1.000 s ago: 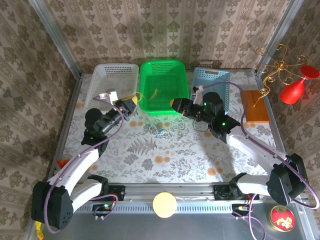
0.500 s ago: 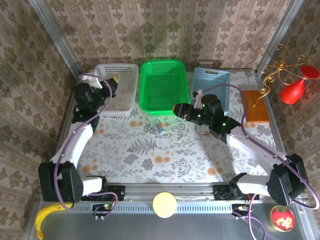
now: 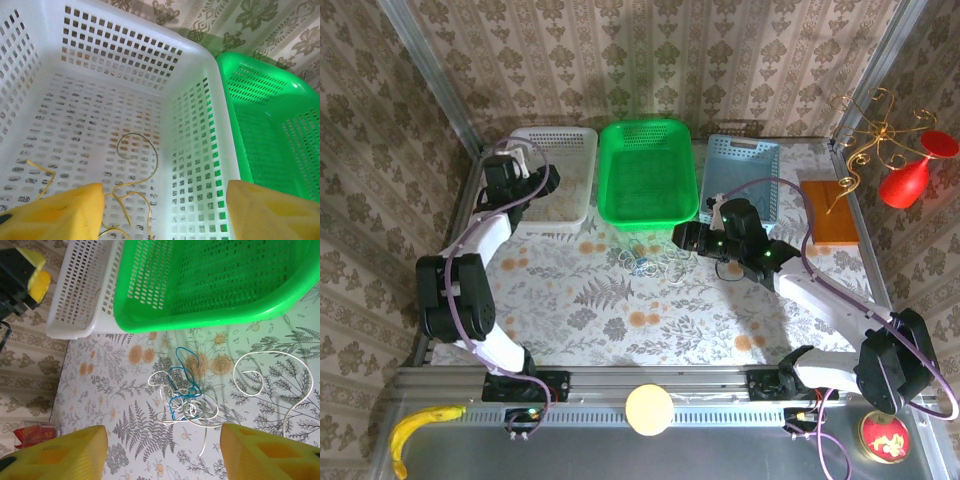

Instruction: Untangle the cables

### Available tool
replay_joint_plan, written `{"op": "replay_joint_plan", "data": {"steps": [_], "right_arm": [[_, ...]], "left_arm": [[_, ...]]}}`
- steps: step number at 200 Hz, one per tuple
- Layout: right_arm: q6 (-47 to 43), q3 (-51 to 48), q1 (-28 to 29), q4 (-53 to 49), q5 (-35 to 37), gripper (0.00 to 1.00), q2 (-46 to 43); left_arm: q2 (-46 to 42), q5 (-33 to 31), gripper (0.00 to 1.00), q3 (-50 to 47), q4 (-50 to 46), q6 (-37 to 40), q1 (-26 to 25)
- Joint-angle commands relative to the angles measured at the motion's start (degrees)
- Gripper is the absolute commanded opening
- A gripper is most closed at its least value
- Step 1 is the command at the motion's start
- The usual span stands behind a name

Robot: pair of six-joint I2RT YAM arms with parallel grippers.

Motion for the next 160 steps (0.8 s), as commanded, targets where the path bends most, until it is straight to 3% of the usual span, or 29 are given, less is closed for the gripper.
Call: {"op": "replay_joint_plan", "data": {"steps": [1,27,43,91,160], "right_arm": [[-1.9,-0.9,-0.1,-1.7,1.5,0.63,-2.0],[-2.5,-0.7,-0.1,-1.9,1.9,0.63,-2.2],[-3.0,-0.4,0.0,-1.8,2.0,0.64,-2.0],[-8.5,1.3,0.9,-4.1,2.8,0.66,0.6],[-9.8,0.7,3.7,0.0,1.8,0.65,7.6]], "left_arm": [[-3.7,0.6,0.75,2.3,-2.8,2.5,0.4],[-8.6,2.1,0.86,1.4,-4.6,2.0,0.1],[-12.1,2.9,1.00,0.1,-5.5,1.6,-0.5],[-22.9,4.4,1.00,-5.6,-7.0,0.4,-5.1],[-35.7,-5.2,1.00,-19.2,-6.5,-2.3,-17.3]]}}
